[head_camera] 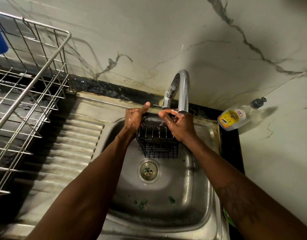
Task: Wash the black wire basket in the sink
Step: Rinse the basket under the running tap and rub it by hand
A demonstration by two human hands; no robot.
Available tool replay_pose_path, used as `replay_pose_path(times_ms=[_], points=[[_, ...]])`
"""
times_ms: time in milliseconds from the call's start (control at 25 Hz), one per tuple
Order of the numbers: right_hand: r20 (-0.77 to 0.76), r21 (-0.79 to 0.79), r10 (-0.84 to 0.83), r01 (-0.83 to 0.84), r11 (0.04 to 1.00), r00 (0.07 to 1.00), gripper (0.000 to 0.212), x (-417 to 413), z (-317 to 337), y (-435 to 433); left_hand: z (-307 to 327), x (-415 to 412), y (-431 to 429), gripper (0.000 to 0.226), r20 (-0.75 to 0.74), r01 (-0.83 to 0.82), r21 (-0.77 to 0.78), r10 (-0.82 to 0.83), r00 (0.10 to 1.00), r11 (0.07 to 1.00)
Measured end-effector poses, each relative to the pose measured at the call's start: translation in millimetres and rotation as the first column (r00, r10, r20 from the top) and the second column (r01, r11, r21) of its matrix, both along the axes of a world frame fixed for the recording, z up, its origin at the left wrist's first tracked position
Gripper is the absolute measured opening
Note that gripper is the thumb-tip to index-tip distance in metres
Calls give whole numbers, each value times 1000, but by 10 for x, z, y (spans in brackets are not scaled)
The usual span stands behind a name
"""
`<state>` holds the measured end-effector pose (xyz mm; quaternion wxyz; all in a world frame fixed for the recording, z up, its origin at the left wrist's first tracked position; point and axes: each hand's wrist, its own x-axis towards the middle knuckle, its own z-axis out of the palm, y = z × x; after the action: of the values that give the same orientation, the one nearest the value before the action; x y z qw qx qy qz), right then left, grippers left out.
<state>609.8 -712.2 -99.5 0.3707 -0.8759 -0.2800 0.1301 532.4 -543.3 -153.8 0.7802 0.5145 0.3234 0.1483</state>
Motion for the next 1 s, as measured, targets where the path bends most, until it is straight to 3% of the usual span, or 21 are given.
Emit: replay_pose_path(times_ms=[80, 160, 240, 280, 360, 400, 440, 560, 640, 720, 800, 840, 920, 1000], points=[[-102, 72, -164, 172, 982, 981, 47, -31, -69, -10, 15, -28, -43, 44, 19, 3, -5, -3, 1000, 1000], [-130, 13, -175, 178, 984, 976, 44, -40, -61, -41, -8, -35, -56, 55, 9, 31, 20, -32, 999, 999], [-115, -16, -166, 165, 986, 979, 46, -24, -42, -53, -31, -54, -49, 66, -53, 111, 202, -102, 993, 973], [-88, -34, -175, 173, 984, 981, 49, -19, -20, -24, -31, -56, -38, 68, -113, 172, 363, -139, 984, 916], [74, -169, -191, 201, 965, 979, 64, -52, -14, 88, 24, -44, -68, 65, -244, 297, 670, -176, 954, 680], [182, -264, -169, 213, 941, 969, 68, -98, -8, 159, 61, -17, -111, 64, -268, 331, 758, -194, 944, 562], [261, -324, -131, 215, 921, 956, 69, -138, -29, 229, 87, 16, -175, 63, -251, 333, 792, -224, 942, 512], [224, -334, -92, 165, 928, 970, 75, -209, -86, 323, 57, 88, -378, 60, -181, 275, 717, -210, 961, 641], [46, -199, -81, 89, 976, 996, 68, -205, -219, 300, -52, 83, -399, 62, -225, 210, 566, -95, 970, 798], [-52, -125, 77, -83, 989, 996, 53, -258, -360, 180, -154, 83, -293, 59, -312, 90, 352, 26, 950, 932], [57, -241, 288, -267, 933, 956, 60, -302, -515, 14, -141, 64, -229, 49, -395, 52, 254, 55, 917, 966], [132, -282, 312, -266, 922, 941, 62, -302, -563, -54, -95, 50, -243, 43, -413, 39, 240, 66, 908, 970], [234, -292, 224, -152, 944, 946, 57, -284, -562, -69, -21, 35, -288, 34, -418, 0, 235, 101, 903, 972], [213, -294, 88, -22, 956, 973, 54, -251, -508, 11, -34, 17, -333, 34, -423, -4, 252, 114, 899, 968]])
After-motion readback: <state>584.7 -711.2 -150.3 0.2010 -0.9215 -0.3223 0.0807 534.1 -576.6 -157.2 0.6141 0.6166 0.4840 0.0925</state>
